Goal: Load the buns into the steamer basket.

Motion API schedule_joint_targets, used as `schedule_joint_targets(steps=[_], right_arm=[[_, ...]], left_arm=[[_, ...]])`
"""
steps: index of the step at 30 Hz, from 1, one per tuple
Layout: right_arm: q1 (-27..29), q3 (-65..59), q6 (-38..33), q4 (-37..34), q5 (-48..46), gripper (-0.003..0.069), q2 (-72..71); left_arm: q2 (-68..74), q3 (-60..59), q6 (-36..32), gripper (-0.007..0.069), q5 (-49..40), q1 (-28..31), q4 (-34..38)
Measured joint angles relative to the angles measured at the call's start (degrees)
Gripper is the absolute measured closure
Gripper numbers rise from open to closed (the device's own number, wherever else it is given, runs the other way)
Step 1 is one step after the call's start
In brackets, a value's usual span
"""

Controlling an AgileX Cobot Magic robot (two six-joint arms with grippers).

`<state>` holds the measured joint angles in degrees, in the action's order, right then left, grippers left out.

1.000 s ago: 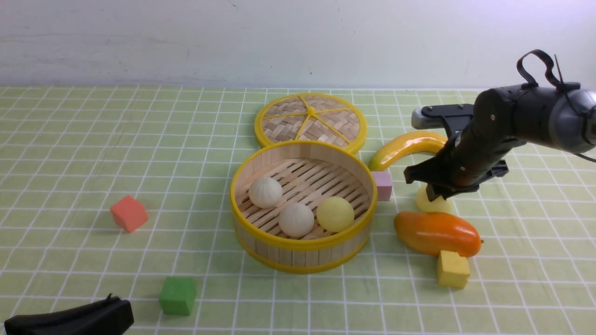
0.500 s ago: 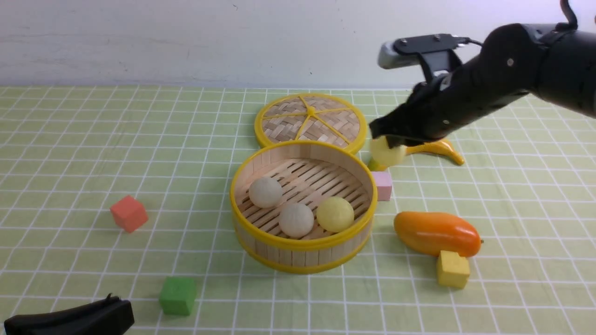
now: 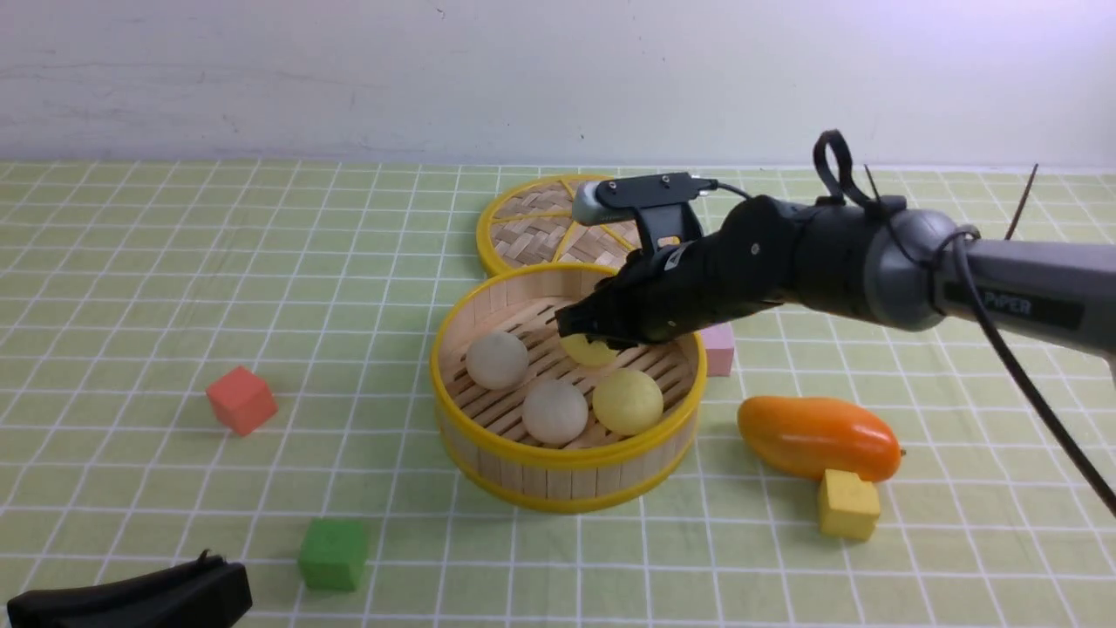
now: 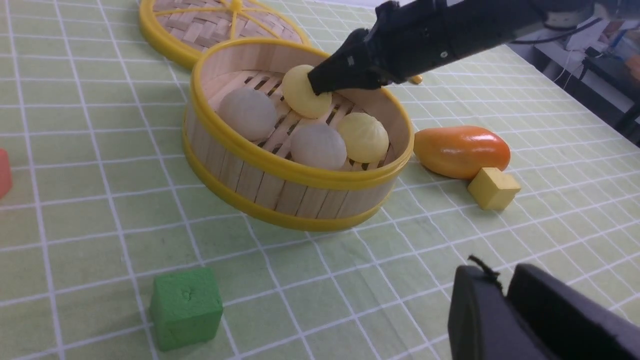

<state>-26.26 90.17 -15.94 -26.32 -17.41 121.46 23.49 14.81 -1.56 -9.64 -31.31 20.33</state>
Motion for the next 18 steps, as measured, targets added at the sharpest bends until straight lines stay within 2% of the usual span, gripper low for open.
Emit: schedule_joint_targets(steps=[4,6,8,10,13,18], right_arm=[[0.0,0.2,-0.1,0.2,-1.5,0.0267,-2.4],[0.0,0.2,-0.1,1.0,-5.0,0.0195,-5.7],[0.0,0.2,0.3,2.2,-9.8,0.0156,-9.9],[0.0,0.2,3.0,4.3,-16.5,0.0161,-15.4],[0.0,0.3,8.4,8.8,-25.6,0.0221,-22.4],[-0.1,-3.0,17.5,15.9,-37.3,0.0457,-33.5]], left_arm=[[0.0,0.0,0.0,0.0532,0.0,0.0,0.0],[0.0,0.0,0.0,0.0533,0.0,0.0,0.0],[0.0,0.0,0.0,0.0533,0.0,0.0,0.0],[0.0,0.0,0.0,0.0529,0.0,0.0,0.0],[0.0,0.0,0.0,0.0524,0.0,0.0,0.0],[0.0,0.0,0.0,0.0517,0.0,0.0,0.0]])
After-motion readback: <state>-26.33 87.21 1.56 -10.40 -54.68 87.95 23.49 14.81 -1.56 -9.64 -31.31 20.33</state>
